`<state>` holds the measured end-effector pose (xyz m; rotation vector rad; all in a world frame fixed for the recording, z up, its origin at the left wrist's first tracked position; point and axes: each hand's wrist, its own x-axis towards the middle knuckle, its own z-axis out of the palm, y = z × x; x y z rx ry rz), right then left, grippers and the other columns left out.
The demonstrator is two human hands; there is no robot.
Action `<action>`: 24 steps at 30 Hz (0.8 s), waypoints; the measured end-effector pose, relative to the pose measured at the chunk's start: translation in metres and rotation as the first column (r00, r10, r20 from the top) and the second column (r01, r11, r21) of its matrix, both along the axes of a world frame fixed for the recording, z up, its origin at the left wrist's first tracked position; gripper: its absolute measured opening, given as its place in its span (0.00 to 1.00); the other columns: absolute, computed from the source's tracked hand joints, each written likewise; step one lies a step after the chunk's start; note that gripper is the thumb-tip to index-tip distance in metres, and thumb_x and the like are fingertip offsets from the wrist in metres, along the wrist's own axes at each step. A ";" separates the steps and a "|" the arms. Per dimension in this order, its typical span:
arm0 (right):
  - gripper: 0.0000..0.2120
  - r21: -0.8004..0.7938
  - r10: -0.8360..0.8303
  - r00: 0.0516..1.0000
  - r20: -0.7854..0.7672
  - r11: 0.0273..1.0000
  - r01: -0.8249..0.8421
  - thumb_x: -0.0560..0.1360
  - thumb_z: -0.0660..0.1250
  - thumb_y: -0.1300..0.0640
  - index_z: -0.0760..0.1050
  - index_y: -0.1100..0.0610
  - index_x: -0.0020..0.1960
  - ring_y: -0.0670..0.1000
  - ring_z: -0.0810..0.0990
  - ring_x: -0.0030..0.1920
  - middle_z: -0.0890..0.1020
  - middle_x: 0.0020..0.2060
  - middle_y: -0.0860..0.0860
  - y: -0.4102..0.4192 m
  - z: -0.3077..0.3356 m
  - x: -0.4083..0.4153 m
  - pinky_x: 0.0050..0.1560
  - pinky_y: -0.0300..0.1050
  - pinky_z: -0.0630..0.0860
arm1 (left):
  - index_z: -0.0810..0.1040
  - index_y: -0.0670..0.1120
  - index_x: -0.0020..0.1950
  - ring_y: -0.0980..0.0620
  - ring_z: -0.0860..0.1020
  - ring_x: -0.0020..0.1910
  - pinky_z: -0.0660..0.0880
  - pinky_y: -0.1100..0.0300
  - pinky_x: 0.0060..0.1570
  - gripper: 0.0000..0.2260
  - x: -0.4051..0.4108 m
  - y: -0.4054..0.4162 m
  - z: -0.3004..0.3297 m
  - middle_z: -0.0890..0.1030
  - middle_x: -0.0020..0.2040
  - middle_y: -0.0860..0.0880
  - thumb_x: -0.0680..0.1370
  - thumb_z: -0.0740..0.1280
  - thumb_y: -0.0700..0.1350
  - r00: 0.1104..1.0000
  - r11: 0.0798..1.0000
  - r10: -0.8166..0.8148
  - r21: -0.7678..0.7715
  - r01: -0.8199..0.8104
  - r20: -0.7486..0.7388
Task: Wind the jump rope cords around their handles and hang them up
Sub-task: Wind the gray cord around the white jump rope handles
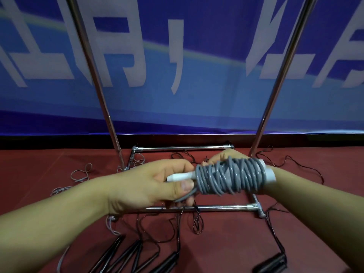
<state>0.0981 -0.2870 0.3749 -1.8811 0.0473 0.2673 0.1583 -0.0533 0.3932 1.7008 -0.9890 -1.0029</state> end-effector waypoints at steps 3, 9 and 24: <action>0.08 -0.106 -0.007 0.997 0.072 0.994 0.015 0.77 0.67 0.63 0.75 0.59 0.39 0.49 0.73 0.33 0.77 0.30 0.50 0.007 -0.010 -0.003 0.31 0.40 0.73 | 0.76 0.41 0.56 0.56 0.76 0.39 0.73 0.63 0.41 0.11 0.001 -0.001 -0.001 0.81 0.41 0.50 0.79 0.66 0.47 0.988 0.984 0.104 -0.134 -0.119 -0.111; 0.13 -0.173 0.037 0.996 0.082 0.985 -0.022 0.83 0.61 0.55 0.76 0.57 0.41 0.45 0.73 0.27 0.76 0.28 0.46 0.036 -0.014 0.003 0.31 0.38 0.72 | 0.77 0.43 0.45 0.54 0.70 0.31 0.67 0.64 0.28 0.08 0.008 -0.012 -0.008 0.79 0.37 0.47 0.81 0.65 0.45 0.838 0.821 0.526 -0.170 -0.545 -0.144; 0.25 -0.748 0.208 0.973 0.101 0.661 -0.064 0.80 0.61 0.40 0.66 0.55 0.31 0.52 0.68 0.32 0.70 0.28 0.50 0.055 0.003 0.002 0.36 0.48 0.67 | 0.80 0.43 0.46 0.55 0.73 0.29 0.70 0.60 0.33 0.06 0.020 -0.011 -0.026 0.85 0.36 0.46 0.78 0.71 0.45 0.727 0.725 0.685 -0.128 -0.676 0.042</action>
